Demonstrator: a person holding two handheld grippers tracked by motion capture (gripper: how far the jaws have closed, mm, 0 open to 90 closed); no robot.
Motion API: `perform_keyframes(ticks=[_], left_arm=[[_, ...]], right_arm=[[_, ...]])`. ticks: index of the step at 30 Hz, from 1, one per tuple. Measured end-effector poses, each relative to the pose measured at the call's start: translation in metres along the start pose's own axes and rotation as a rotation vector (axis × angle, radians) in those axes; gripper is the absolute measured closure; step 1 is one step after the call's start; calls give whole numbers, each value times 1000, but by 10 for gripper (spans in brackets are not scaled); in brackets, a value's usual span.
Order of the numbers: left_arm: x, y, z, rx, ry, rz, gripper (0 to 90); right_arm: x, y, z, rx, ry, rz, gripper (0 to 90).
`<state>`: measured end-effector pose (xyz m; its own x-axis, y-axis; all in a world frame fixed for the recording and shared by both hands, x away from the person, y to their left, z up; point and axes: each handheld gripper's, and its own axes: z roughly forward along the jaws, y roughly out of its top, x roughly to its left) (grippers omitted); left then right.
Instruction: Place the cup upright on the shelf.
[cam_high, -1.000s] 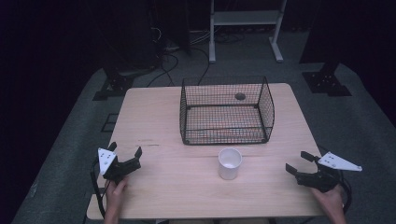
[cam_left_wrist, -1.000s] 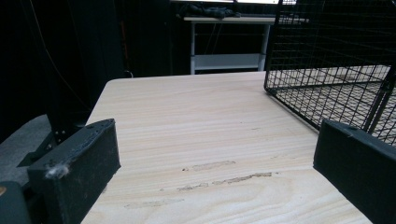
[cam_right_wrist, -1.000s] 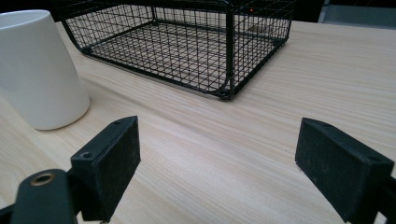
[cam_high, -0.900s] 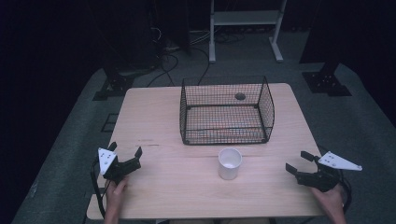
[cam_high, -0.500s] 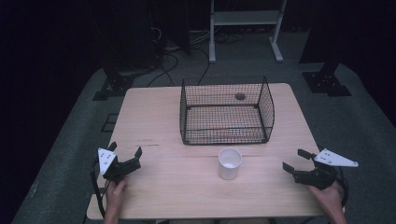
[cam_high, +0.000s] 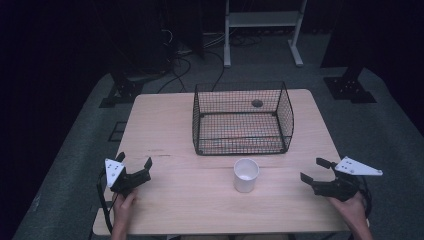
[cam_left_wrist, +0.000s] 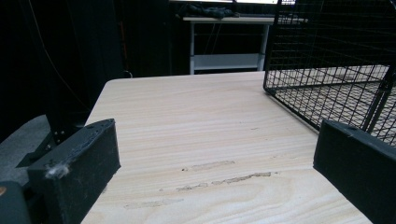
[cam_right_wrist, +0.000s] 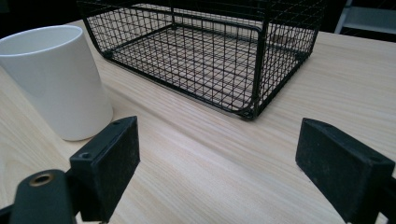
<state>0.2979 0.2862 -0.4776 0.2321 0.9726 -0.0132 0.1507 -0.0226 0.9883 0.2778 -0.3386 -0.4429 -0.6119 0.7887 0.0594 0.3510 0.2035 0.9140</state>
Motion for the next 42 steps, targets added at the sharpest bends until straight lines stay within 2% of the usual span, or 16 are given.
perform_keyframes(ticks=[16, 31, 42], left_arm=[[0, 0, 0, 0, -1, -2, 0], [0, 0, 0, -1, -1, -2, 0], [0, 0, 0, -1, -1, -2, 0]], right_arm=[[14, 16, 7, 15, 54, -45, 124], [20, 26, 18, 23, 95, -60, 124], [32, 40, 29, 32, 151, -100, 123]])
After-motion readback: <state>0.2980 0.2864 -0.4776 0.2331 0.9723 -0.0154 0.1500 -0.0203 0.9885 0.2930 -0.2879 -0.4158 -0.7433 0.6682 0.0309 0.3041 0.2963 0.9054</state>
